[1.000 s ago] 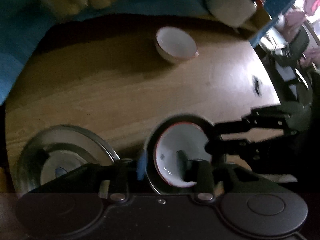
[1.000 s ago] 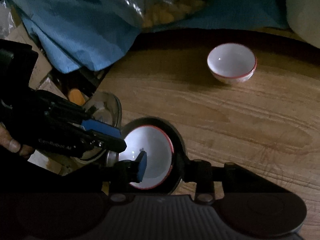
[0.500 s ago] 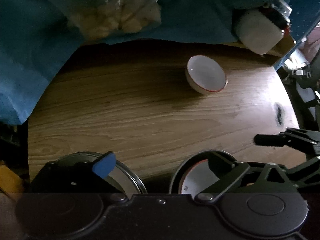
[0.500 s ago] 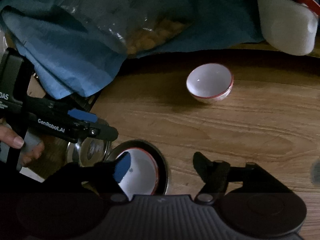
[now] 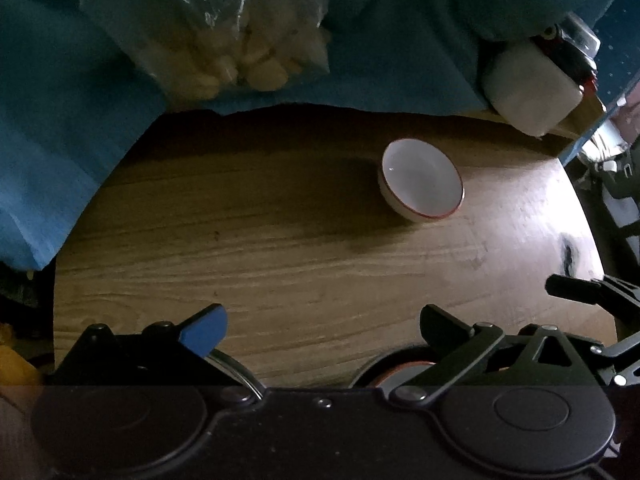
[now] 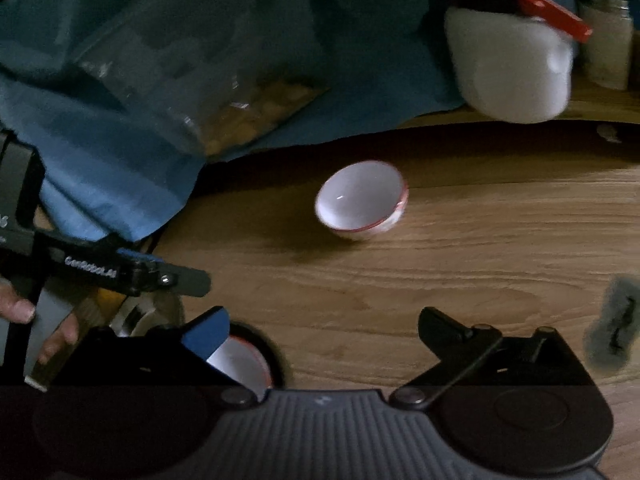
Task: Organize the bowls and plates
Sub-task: 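Move the left tool to the other white red-rimmed bowl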
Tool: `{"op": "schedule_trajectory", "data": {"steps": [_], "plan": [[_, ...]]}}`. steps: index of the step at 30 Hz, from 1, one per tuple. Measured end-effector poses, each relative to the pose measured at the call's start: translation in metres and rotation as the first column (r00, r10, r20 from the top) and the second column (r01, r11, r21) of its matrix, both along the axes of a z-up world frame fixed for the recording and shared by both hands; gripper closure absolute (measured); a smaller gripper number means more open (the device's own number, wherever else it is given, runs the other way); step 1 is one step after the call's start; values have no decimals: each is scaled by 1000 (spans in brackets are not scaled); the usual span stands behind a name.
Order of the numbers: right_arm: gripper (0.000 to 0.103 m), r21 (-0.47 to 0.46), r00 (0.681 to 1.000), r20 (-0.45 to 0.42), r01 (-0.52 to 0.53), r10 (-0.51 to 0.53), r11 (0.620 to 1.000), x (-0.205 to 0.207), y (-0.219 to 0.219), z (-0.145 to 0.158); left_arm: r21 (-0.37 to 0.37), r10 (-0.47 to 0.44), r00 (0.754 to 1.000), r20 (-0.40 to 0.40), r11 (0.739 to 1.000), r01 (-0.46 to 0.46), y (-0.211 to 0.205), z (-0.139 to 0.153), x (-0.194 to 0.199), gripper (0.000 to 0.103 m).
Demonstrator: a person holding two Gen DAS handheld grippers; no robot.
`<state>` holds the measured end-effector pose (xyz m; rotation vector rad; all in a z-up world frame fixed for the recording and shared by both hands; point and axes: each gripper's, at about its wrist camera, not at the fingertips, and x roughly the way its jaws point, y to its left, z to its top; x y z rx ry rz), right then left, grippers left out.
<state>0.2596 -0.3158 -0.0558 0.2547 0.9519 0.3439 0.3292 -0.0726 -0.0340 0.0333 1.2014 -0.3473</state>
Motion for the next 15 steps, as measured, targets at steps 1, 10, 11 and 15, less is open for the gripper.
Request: {"op": "schedule_trajectory", "data": {"steps": [1, 10, 11, 15], "plan": [[0, 0, 1000, 2, 13, -13, 1000, -1, -2, 0, 3, 8, 1000, 3, 1000, -8, -1, 0, 0, 1], [0, 20, 995, 33, 96, -96, 995, -8, -19, -6, 52, 67, 992, 110, 996, -73, -6, 18, -2, 1], [0, 21, 994, 48, 99, -100, 995, -9, -20, -7, 49, 72, 990, 118, 996, -78, -7, 19, -1, 1], [0, -37, 989, 104, 110, -105, 993, -8, -21, -4, 23, 99, 987, 126, 994, -102, -13, 15, 6, 1]]}}
